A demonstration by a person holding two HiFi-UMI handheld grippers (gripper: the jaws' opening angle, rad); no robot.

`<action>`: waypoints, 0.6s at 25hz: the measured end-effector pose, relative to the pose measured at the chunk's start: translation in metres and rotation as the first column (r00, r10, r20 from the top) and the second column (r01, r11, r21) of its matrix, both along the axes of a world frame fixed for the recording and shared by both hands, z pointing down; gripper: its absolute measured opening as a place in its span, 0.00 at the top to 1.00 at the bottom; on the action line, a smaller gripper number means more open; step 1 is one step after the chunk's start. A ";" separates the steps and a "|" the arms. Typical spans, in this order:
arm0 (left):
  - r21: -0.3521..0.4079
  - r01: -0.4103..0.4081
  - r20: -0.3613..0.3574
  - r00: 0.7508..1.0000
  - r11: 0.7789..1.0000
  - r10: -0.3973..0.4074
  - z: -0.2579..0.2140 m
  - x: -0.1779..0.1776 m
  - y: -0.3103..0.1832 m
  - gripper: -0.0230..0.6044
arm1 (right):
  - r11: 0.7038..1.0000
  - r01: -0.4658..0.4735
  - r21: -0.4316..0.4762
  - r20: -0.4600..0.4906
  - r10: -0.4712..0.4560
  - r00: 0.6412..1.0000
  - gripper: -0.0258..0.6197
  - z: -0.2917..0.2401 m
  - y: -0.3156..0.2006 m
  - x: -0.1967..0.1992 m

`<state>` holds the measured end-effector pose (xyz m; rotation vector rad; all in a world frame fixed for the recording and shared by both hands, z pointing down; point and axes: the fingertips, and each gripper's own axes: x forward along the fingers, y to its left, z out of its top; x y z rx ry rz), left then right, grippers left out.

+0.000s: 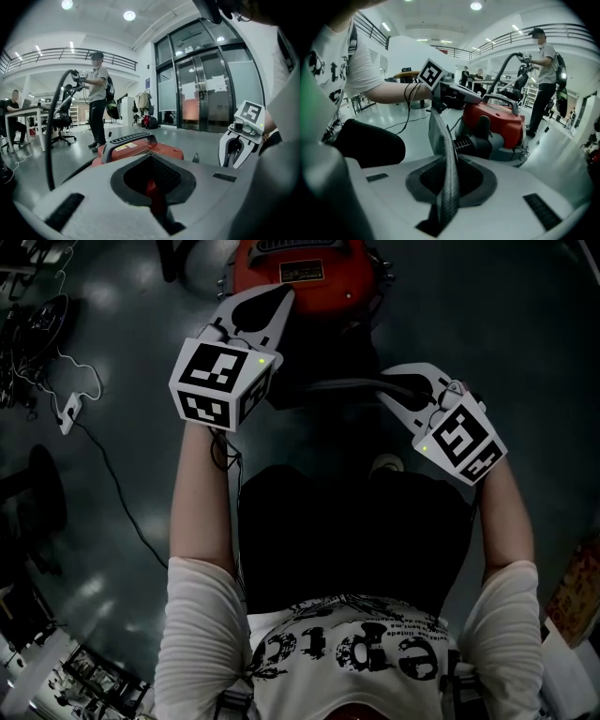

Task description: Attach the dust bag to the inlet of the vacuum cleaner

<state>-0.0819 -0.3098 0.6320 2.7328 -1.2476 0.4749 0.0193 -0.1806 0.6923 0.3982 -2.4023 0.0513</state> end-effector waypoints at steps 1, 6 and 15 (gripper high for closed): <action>-0.006 -0.006 0.001 1.000 1.000 0.007 0.001 0.000 0.000 0.96 | 1.000 0.000 0.008 -0.001 0.000 1.000 0.91 -0.001 0.000 -0.002; -0.017 -0.016 0.000 1.000 1.000 0.016 0.002 0.001 0.001 0.96 | 1.000 -0.003 0.024 -0.008 0.003 1.000 0.91 -0.001 -0.004 -0.006; -0.008 0.000 -0.004 1.000 1.000 0.000 0.000 -0.001 0.001 0.96 | 0.999 0.000 0.049 0.032 -0.001 0.999 0.91 0.002 -0.005 0.002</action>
